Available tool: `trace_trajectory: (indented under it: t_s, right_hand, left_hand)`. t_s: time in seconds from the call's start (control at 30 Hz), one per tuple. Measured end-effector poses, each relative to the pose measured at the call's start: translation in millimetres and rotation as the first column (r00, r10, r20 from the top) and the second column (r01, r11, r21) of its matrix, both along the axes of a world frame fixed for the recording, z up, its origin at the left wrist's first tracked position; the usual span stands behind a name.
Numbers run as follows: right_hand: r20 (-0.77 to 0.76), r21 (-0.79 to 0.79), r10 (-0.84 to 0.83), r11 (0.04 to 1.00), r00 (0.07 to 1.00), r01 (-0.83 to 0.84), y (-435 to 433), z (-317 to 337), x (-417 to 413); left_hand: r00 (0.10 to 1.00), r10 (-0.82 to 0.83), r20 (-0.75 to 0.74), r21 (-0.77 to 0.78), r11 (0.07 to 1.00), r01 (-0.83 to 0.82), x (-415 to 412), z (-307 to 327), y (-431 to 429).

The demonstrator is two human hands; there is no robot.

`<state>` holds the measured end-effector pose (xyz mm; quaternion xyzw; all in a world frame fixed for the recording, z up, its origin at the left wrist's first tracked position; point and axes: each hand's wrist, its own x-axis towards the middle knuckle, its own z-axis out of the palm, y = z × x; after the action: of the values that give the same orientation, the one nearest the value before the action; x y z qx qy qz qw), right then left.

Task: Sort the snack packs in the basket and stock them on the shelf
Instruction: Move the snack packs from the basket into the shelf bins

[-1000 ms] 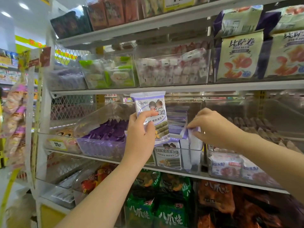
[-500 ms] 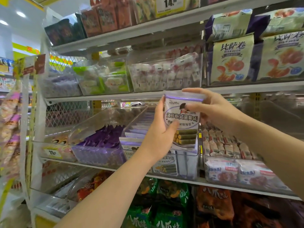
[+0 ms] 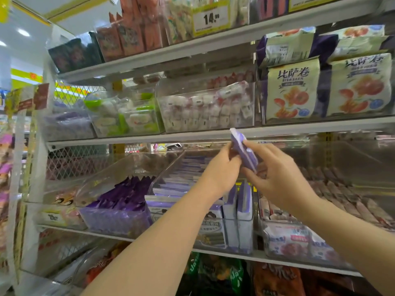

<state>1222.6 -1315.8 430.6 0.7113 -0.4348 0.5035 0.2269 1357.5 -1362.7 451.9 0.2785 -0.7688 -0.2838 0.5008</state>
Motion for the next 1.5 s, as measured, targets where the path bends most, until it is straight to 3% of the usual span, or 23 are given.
trace_trajectory:
  t_s: [0.07,0.17,0.23,0.33,0.4,0.5,0.63,0.77,0.87,1.0,1.13,1.27,1.4,1.5]
  right_hand:
    - [-0.006,0.122,-0.057,0.991,0.998,0.057,-10.7,-1.9,-3.0]
    - [-0.003,0.244,-0.086,0.966,0.996,0.084,-23.2,1.7,-7.1]
    - [-0.049,0.332,-0.125,0.934,0.991,0.135,-29.6,3.0,-7.5]
    - [-0.24,0.422,-0.227,0.851,0.944,0.312,-36.6,2.6,-3.6]
    - [-0.266,0.453,-0.232,0.827,0.936,0.334,-37.1,3.0,-2.6]
    - [-0.23,0.404,-0.244,0.857,0.942,0.321,-33.7,1.7,-5.0]
    - [-0.217,0.142,-0.252,0.948,0.943,0.286,-16.2,-5.3,9.5]
    - [-0.302,-0.024,-0.139,0.99,0.943,0.138,4.6,-31.5,63.8]
    - [-0.345,0.049,0.016,0.999,0.939,0.002,13.4,-67.6,119.0]
    - [-0.397,0.249,0.196,0.963,0.897,-0.1,10.4,-136.2,194.3]
    - [-0.41,0.464,0.334,0.877,0.849,-0.121,-2.7,-210.5,262.2]
    - [-0.415,0.68,0.481,0.728,0.772,-0.088,-19.3,-283.8,318.6]
    - [-0.374,0.876,0.678,0.482,0.633,0.002,-33.7,-361.5,360.2]
    - [-0.349,0.937,0.775,0.303,0.526,0.175,-39.2,-418.9,375.9]
  left_hand:
    - [0.996,-0.024,0.089,0.073,0.997,0.017,-2.3,-3.7,-10.6]
    - [0.982,0.013,0.189,0.053,0.998,-0.023,-3.4,-8.7,-19.4]
    - [0.96,0.078,0.268,0.003,0.997,-0.082,-3.9,-12.2,-24.8]
    - [0.884,0.219,0.414,-0.128,0.975,-0.181,-2.6,-18.6,-35.3]
    - [0.848,0.268,0.458,-0.2,0.96,-0.195,-0.5,-22.9,-37.3]
    - [0.853,0.31,0.42,-0.291,0.936,-0.197,5.9,-27.7,-31.2]
    - [0.884,0.404,0.233,-0.479,0.839,-0.257,37.6,-41.5,-10.0]
    - [0.899,0.434,0.053,-0.49,0.796,-0.355,97.5,-85.2,12.4]
    - [0.843,0.536,0.035,-0.444,0.764,-0.468,152.9,-135.3,26.5]
    - [0.726,0.665,0.176,-0.35,0.732,-0.585,230.1,-212.1,42.6]
    - [0.601,0.725,0.337,-0.257,0.685,-0.682,301.4,-276.5,62.5]
    - [0.496,0.737,0.459,-0.152,0.615,-0.774,367.6,-337.0,81.2]
    - [0.377,0.715,0.588,-0.012,0.474,-0.881,428.4,-403.7,96.5]
    - [0.377,0.601,0.705,0.142,0.4,-0.905,460.4,-455.9,109.4]
